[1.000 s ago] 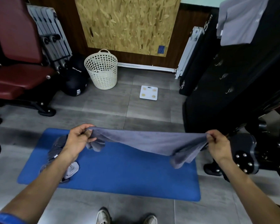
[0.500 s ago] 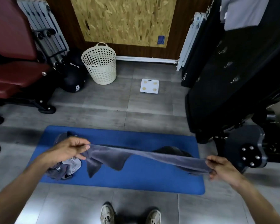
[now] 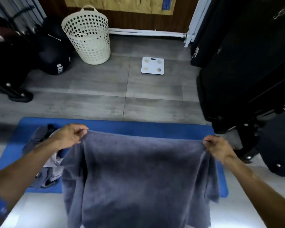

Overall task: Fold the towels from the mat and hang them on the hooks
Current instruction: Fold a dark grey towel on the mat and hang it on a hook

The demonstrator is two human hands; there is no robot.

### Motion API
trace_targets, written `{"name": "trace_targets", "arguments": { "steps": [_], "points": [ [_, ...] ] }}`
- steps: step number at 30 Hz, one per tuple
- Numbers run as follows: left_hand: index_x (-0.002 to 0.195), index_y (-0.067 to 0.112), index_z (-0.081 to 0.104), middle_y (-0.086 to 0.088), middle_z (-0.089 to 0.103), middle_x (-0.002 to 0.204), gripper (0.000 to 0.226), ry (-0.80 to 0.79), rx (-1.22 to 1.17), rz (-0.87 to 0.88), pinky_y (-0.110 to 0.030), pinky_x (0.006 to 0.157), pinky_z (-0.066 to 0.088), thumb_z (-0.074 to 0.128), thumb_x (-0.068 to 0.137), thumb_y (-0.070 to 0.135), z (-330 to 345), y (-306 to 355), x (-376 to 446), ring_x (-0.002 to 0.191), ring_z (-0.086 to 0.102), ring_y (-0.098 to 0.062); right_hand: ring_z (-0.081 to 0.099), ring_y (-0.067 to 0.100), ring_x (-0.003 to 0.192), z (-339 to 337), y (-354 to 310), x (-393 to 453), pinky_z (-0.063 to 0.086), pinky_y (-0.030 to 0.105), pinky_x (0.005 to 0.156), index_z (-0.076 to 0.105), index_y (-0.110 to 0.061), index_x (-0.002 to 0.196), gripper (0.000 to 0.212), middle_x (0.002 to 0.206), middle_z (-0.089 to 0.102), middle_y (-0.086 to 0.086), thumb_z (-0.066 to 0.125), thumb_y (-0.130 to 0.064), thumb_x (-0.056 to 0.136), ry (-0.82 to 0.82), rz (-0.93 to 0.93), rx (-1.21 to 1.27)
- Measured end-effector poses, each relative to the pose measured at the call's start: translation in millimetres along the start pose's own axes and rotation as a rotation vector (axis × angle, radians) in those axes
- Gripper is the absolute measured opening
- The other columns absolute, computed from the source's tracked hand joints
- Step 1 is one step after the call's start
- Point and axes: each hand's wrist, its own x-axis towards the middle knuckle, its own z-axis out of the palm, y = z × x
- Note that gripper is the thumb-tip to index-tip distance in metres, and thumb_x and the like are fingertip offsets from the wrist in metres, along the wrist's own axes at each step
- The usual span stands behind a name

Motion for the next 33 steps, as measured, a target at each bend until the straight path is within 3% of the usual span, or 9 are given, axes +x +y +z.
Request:
{"name": "trace_targets", "arguments": {
  "steps": [3,7,12,17,20,25,27,30,33],
  "points": [
    [0.082,0.014,0.064,-0.015,0.063,0.079,0.021,0.163,0.025,0.149,-0.035,0.072,0.045,0.049,0.096,0.010,20,-13,67,0.082,0.064,-0.035,0.068,0.035,0.088,34,-6,74,0.050,0.037,0.080,0.071,-0.008,0.088,0.012,0.092,0.071,0.020,0.061,-0.013,0.091,0.310,-0.140,-0.083],
    [0.091,0.006,0.064,-0.020,0.068,0.083,0.006,0.392,0.187,0.247,-0.039,0.069,0.048,0.058,0.090,0.007,43,-30,140,0.077,0.064,-0.036,0.065,0.041,0.078,66,-2,143,0.054,0.045,0.069,0.066,-0.003,0.094,0.020,0.087,0.068,0.023,0.050,-0.016,0.091,0.589,-0.359,-0.167],
    [0.085,0.008,0.067,-0.015,0.068,0.070,0.004,0.441,0.240,0.320,-0.029,0.061,0.040,0.069,0.081,0.006,125,-71,184,0.064,0.065,-0.032,0.064,0.046,0.071,150,48,192,0.052,0.046,0.062,0.062,-0.001,0.099,0.020,0.088,0.065,0.027,0.050,-0.003,0.083,0.758,-0.403,-0.321],
    [0.084,0.009,0.068,-0.017,0.068,0.068,0.009,0.357,0.261,0.283,-0.037,0.060,0.047,0.073,0.077,0.009,248,-140,196,0.064,0.066,-0.037,0.064,0.040,0.066,266,140,204,0.050,0.042,0.053,0.065,-0.008,0.106,0.032,0.081,0.067,0.020,0.043,-0.004,0.084,0.685,-0.318,-0.410],
    [0.094,0.014,0.066,-0.019,0.070,0.083,0.014,0.199,0.416,0.163,-0.042,0.066,0.051,0.065,0.082,0.022,341,-178,205,0.078,0.067,-0.041,0.065,0.035,0.084,340,198,207,0.050,0.040,0.062,0.060,-0.023,0.119,0.037,0.097,0.068,0.010,0.047,-0.007,0.088,0.435,-0.155,-0.510],
    [0.100,0.020,0.064,-0.009,0.071,0.101,0.018,-0.086,0.642,0.117,-0.038,0.075,0.050,0.051,0.089,0.027,455,-224,190,0.092,0.067,-0.032,0.052,0.027,0.108,426,276,204,0.051,0.040,0.080,0.059,-0.032,0.123,0.043,0.124,0.060,-0.004,0.049,-0.012,0.087,0.133,-0.153,-0.633],
    [0.094,0.024,0.062,-0.003,0.069,0.102,0.014,-0.143,0.649,0.115,-0.035,0.075,0.051,0.050,0.089,0.029,480,-241,180,0.093,0.067,-0.027,0.054,0.029,0.104,445,293,202,0.051,0.044,0.082,0.068,-0.027,0.111,0.035,0.117,0.062,0.000,0.061,-0.013,0.080,0.104,-0.160,-0.675],
    [0.102,0.024,0.063,0.001,0.066,0.107,0.021,-0.155,0.677,0.101,-0.032,0.078,0.050,0.048,0.088,0.030,503,-268,171,0.098,0.065,-0.022,0.061,0.031,0.080,460,304,194,0.055,0.045,0.067,0.071,-0.024,0.076,0.020,0.085,0.070,0.003,0.077,-0.019,0.058,0.113,-0.215,-0.736],
    [0.102,0.025,0.063,0.003,0.065,0.103,0.023,-0.223,0.710,0.101,-0.030,0.079,0.048,0.049,0.086,0.033,521,-289,160,0.095,0.064,-0.019,0.063,0.032,0.065,476,307,180,0.054,0.041,0.056,0.064,-0.023,0.056,0.010,0.065,0.066,0.005,0.056,-0.029,0.057,0.114,-0.311,-0.740]
  ]
}}
